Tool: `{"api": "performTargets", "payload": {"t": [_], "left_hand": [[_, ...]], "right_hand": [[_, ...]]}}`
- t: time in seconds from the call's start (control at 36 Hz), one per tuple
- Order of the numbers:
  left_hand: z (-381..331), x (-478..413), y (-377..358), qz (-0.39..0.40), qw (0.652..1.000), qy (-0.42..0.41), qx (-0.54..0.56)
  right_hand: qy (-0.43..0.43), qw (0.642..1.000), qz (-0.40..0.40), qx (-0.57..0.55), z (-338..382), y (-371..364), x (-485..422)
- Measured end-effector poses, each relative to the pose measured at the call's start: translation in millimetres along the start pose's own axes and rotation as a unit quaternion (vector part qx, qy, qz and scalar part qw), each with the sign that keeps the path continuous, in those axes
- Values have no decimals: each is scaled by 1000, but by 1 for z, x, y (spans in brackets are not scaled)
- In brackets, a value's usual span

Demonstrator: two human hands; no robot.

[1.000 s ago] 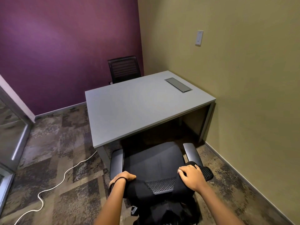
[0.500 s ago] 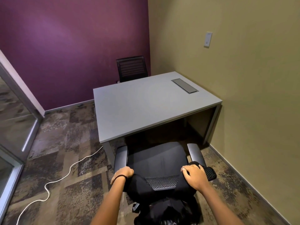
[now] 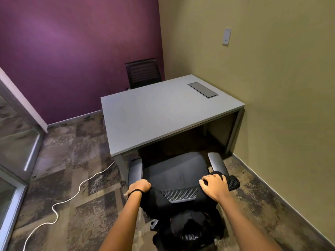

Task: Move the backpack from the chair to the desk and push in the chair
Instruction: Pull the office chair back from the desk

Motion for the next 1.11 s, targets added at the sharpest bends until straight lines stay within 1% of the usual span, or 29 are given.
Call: {"api": "performTargets", "payload": {"t": [0.08,0.17,0.25,0.39,0.53,0.69,0.89,1.0,1.11], "left_hand": [[6,1,-4,-11,999,39,-8],[8,3,-6,-8,999,53,-7],[3,0,-7,0,1000,28,3],[4,3,-6,-8,999,-3,33],[18,0,-5,-23,999,-11,48],[42,7,-4,-54,991,-4,120],[61,19,-9,-79,975,-13,206],[63,27,-11,-88,968,-10,236],[66,33,-13,-113,960,-6,257]], "right_hand": [[0,1000,-7,5,4,-1,3],[3,999,-33,5,5,-2,8],[0,999,-52,2,3,-3,11],[-14,998,-53,-8,1,-5,10],[-23,998,-63,-15,1,-4,12],[-34,997,-72,-20,2,-3,15],[-51,993,-104,-15,3,1,20],[-46,992,-116,-12,2,0,21],[-34,993,-109,-3,3,-1,19]]}}
Point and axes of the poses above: each hand's wrist, its own x-axis away from the middle knuckle, its own y-axis out of the back of the hand, z = x × y, the point moved 10 cm from there along -x, towards the middle knuckle, and after that the axes turned 5 degrees about x, right-handed, at the moved point
